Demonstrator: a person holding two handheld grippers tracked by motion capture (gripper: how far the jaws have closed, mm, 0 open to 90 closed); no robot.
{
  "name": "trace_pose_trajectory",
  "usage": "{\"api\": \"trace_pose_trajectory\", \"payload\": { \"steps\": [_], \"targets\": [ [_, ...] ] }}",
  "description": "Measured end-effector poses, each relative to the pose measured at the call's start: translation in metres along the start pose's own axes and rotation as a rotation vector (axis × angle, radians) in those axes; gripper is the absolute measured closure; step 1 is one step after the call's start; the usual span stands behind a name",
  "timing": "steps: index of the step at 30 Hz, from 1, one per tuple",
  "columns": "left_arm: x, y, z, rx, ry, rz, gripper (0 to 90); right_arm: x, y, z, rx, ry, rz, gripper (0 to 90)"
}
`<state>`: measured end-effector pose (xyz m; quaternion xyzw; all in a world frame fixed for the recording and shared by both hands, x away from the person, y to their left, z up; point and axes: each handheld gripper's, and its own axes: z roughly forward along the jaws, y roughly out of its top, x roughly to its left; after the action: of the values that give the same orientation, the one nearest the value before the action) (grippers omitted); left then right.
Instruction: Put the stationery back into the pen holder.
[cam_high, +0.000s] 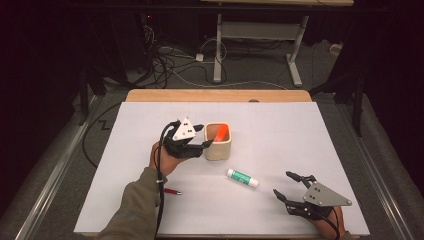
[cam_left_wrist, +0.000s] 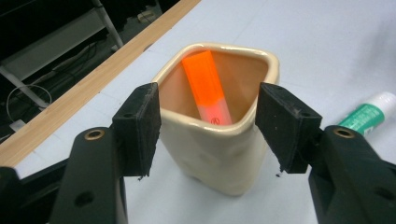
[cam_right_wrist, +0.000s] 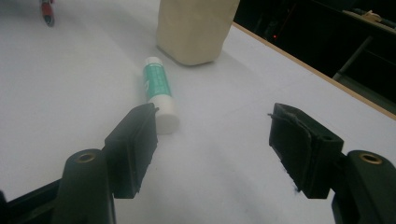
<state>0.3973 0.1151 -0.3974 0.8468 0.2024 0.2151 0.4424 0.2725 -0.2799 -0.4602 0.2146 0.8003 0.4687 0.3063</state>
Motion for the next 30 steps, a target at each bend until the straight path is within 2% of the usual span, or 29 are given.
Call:
{"api": "trace_pose_trajectory", "payload": {
  "steps": [4, 8, 17, 19, 24, 30],
  "targets": [
    [-0.003, -0.002, -0.006, 0.017, 0.033, 0.018, 37.5, 0.000, 0.000, 0.000, 0.002, 0.000, -0.001, 33.1],
    [-0.005, -0.003, -0.013, 0.021, 0.032, 0.031, 36.1, 0.000, 0.000, 0.000, -0.001, 0.001, -0.001, 33.1],
    [-0.010, -0.010, -0.024, 0.069, 0.035, 0.074, 32.6, 0.000, 0.000, 0.000, 0.001, 0.003, 0.000, 33.1],
    [-0.011, -0.013, -0.025, 0.080, 0.024, 0.077, 32.6, 0.000, 0.000, 0.000, 0.002, 0.004, 0.001, 33.1],
    [-0.014, -0.021, -0.029, 0.141, 0.019, 0.106, 30.6, 0.001, 0.000, 0.000, 0.004, 0.009, -0.001, 33.1],
    [-0.016, -0.029, -0.038, 0.205, -0.013, 0.129, 29.5, 0.001, 0.000, 0.001, 0.008, 0.011, -0.001, 33.1]
  ]
}}
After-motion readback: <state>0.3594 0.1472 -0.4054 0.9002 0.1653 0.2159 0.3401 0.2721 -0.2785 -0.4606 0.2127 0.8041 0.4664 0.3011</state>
